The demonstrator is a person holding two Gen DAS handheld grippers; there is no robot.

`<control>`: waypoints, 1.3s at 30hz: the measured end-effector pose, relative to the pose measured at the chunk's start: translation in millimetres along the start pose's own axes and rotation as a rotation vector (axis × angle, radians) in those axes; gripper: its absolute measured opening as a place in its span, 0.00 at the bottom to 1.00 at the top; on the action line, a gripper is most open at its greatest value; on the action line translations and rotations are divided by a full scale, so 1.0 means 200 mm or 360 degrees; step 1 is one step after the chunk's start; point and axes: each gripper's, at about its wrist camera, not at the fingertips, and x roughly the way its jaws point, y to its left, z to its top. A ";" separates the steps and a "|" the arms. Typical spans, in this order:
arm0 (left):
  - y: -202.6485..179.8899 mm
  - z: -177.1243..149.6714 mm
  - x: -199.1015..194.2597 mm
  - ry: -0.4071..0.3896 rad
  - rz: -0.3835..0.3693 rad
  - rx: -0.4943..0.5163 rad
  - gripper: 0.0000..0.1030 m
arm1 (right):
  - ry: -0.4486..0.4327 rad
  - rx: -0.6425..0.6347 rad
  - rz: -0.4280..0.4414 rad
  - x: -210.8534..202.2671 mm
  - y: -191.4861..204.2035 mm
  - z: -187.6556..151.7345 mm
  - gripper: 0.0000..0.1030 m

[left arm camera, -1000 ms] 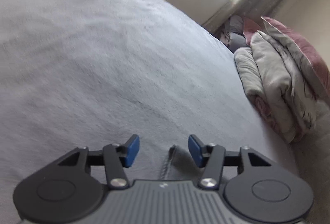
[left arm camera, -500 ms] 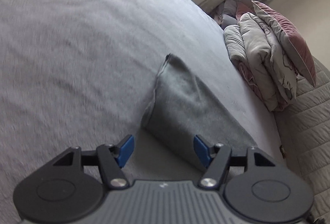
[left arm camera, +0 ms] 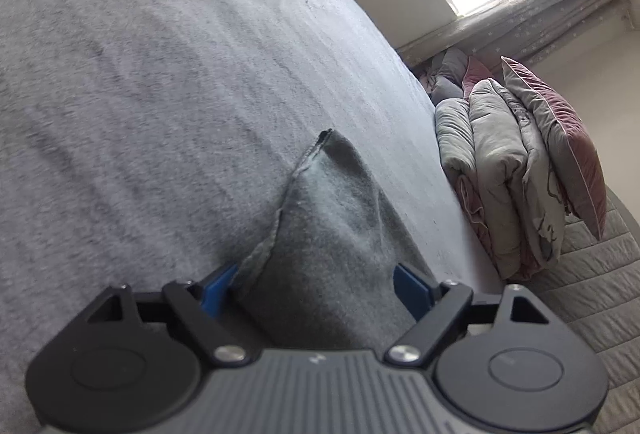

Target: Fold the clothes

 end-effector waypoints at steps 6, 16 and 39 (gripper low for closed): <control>-0.01 0.02 0.04 0.0122 0.0068 0.0047 0.18 | -0.0025 0.0046 0.0009 -0.01 -0.07 0.03 0.23; 0.07 0.04 -0.40 0.0123 -0.0008 -0.0050 0.17 | -0.0012 0.0041 0.0026 -0.37 0.01 0.04 0.21; 0.45 -0.38 -1.37 -0.0078 0.0315 0.0214 0.59 | 0.0093 -0.0641 -0.0227 -1.10 -0.10 -0.34 0.40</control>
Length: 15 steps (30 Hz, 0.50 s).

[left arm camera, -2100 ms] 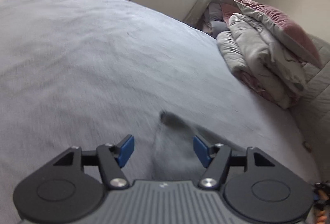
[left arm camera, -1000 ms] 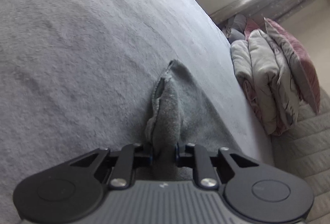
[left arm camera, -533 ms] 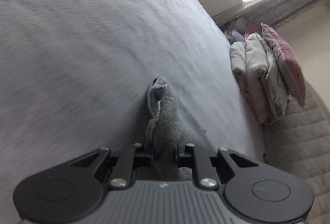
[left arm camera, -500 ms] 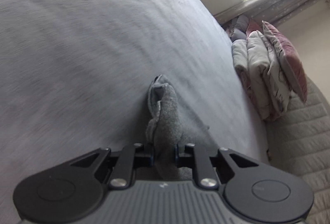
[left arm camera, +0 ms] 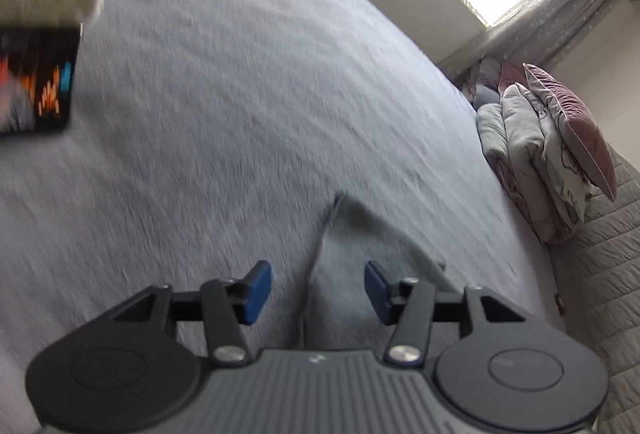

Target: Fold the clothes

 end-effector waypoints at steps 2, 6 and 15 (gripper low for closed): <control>-0.07 0.05 0.01 -0.0013 0.0048 0.0193 0.63 | 0.0021 -0.0100 0.0006 0.05 0.06 0.05 0.43; -0.20 0.10 0.12 0.0017 0.0079 0.0566 0.63 | 0.0111 -0.0349 0.0053 0.21 0.22 0.15 0.55; -0.28 0.26 0.46 0.0250 -0.0118 0.0757 0.63 | 0.0412 -0.0704 0.0179 0.61 0.35 0.34 0.56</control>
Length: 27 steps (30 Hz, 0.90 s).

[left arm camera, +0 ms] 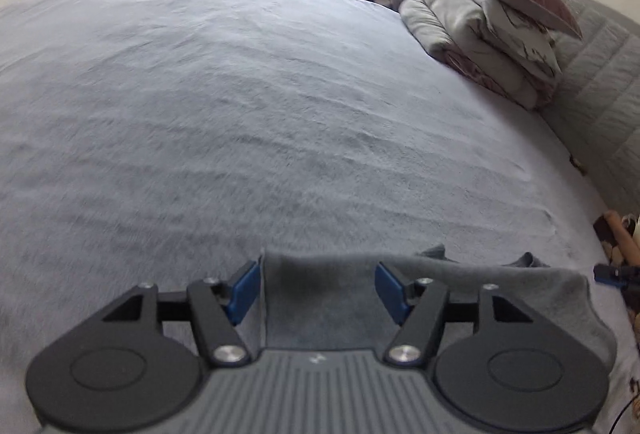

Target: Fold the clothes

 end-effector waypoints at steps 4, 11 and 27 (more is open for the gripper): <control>0.09 0.02 0.06 0.0015 -0.0114 0.0082 0.63 | 0.0101 -0.0034 0.0122 0.05 -0.09 0.00 0.56; 0.10 0.02 0.11 0.0071 -0.0245 0.0071 0.62 | 0.0101 0.0037 0.0256 0.07 -0.16 0.04 0.56; 0.07 -0.01 0.12 0.0091 -0.0266 0.0050 0.09 | 0.0103 -0.0119 0.0227 0.11 -0.01 0.04 0.14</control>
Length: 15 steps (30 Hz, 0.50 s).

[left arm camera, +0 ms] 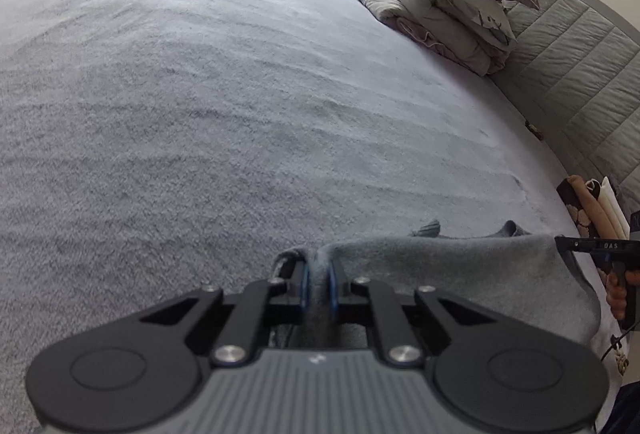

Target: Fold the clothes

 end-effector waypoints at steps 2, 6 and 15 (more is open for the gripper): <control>-0.01 0.01 -0.03 -0.0056 0.0019 -0.0002 0.09 | -0.0052 -0.0016 -0.0030 -0.02 0.03 0.01 0.13; -0.02 0.03 -0.09 -0.0166 0.0021 -0.0025 0.08 | -0.0161 -0.0049 -0.0093 -0.07 0.07 0.04 0.12; -0.03 0.06 -0.13 -0.0279 0.0039 -0.0069 0.08 | -0.0323 -0.0083 -0.0214 -0.13 0.09 0.08 0.11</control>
